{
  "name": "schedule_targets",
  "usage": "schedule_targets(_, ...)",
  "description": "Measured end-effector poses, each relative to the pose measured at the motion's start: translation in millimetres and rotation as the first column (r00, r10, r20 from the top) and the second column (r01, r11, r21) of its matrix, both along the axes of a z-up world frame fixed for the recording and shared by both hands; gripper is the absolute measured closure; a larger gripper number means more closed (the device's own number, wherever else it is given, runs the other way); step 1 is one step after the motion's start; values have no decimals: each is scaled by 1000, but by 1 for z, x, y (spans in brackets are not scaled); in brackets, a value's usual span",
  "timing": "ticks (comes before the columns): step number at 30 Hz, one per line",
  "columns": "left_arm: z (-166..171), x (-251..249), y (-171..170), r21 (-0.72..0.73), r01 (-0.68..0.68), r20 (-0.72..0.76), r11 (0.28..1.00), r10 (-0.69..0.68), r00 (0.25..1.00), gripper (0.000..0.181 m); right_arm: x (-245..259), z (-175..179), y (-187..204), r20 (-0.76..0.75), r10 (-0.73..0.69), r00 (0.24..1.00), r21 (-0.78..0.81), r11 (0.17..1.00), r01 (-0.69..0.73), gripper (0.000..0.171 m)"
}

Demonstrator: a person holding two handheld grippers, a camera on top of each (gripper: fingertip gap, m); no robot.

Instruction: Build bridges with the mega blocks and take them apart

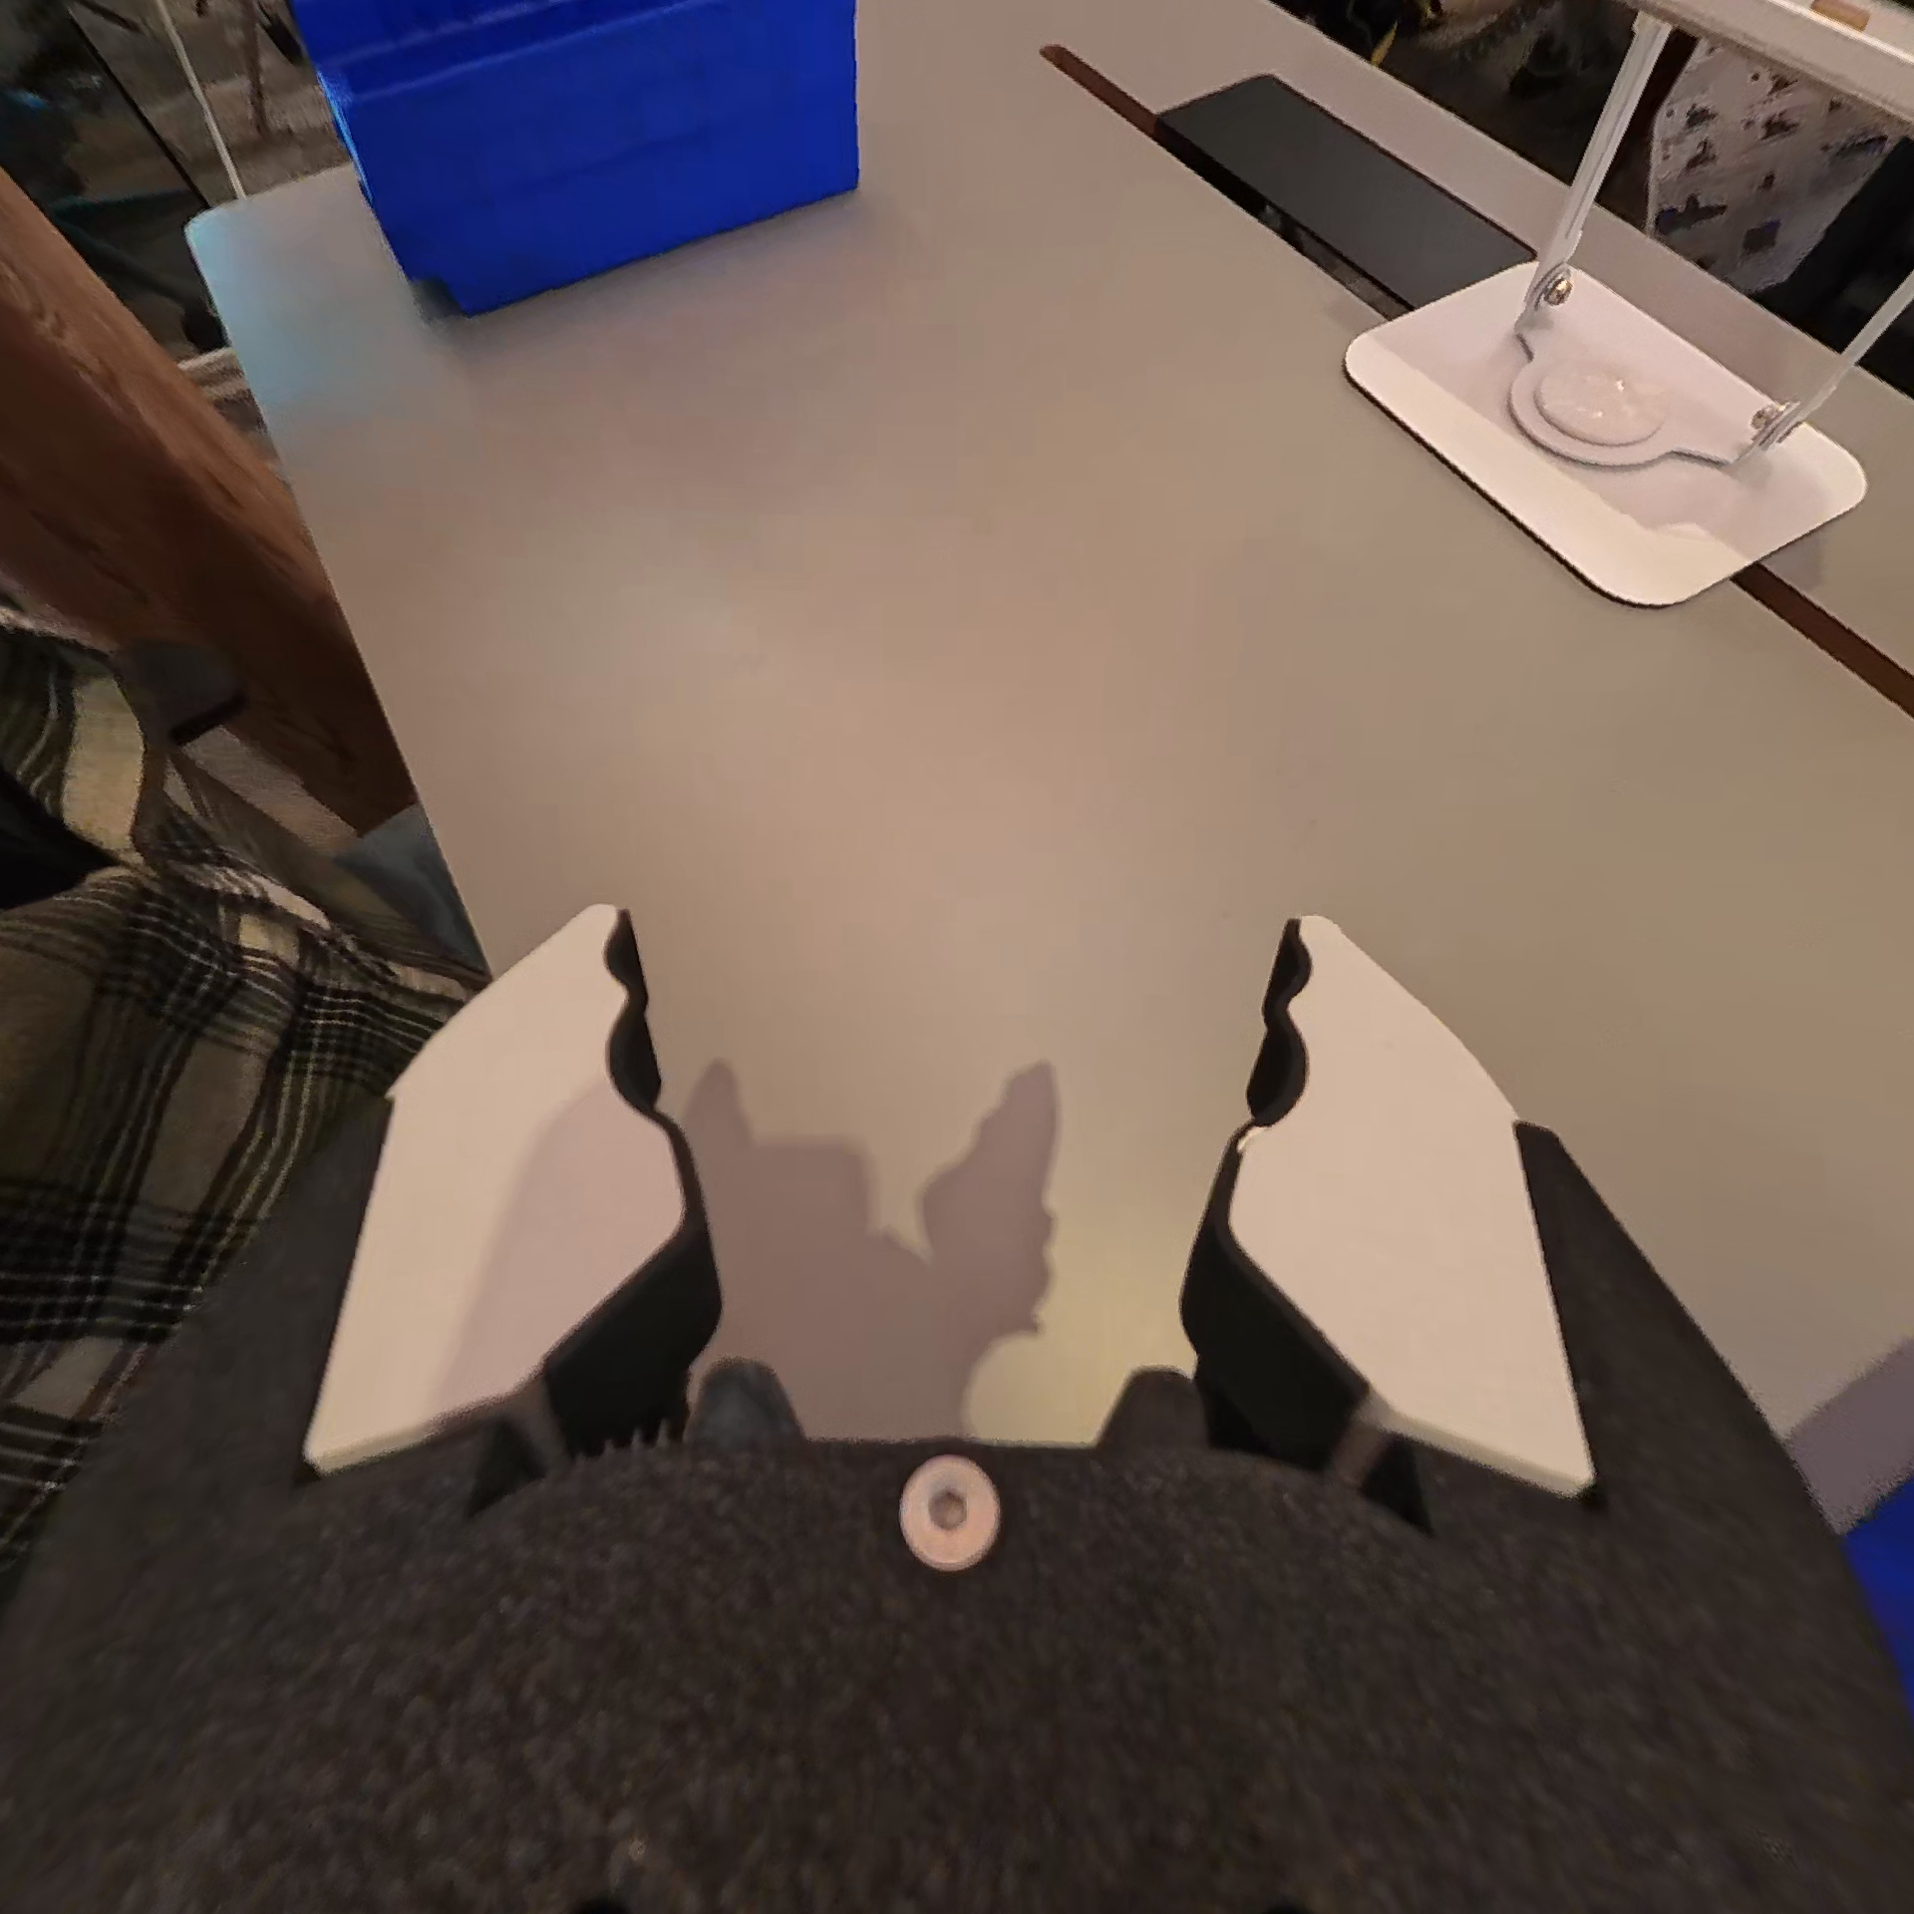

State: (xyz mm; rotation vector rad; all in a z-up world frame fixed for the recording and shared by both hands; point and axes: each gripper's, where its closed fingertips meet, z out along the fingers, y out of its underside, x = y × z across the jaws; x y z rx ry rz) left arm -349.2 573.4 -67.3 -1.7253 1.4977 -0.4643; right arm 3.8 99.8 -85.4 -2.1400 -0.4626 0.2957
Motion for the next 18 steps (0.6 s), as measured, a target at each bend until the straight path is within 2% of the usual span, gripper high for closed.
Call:
schedule_targets(3,35,50,-53,-68,121,257,990,-100,961,145,2,3,-7,-18,8,1000,22,1000,-7,59)
schedule_targets(6,42,104,-107,-144,273,413,951,-193,890,145,1,6,-14,-18,19,1000,41,999,-18,60)
schedule_targets(9,16,154,-144,-167,374,436,912,-272,858,145,-1,10,-24,-16,23,1000,59,998,-22,60)
schedule_targets(12,-28,194,-169,-203,433,402,878,-329,855,145,-3,9,-34,-22,23,1000,60,998,-21,61)
schedule_targets(15,-72,220,-187,-255,468,323,846,-382,866,144,-3,6,-44,-19,15,1000,57,998,-14,61)
schedule_targets(18,-98,233,-197,-265,488,259,832,-426,867,145,0,6,-51,-23,-2,1000,58,998,3,61)
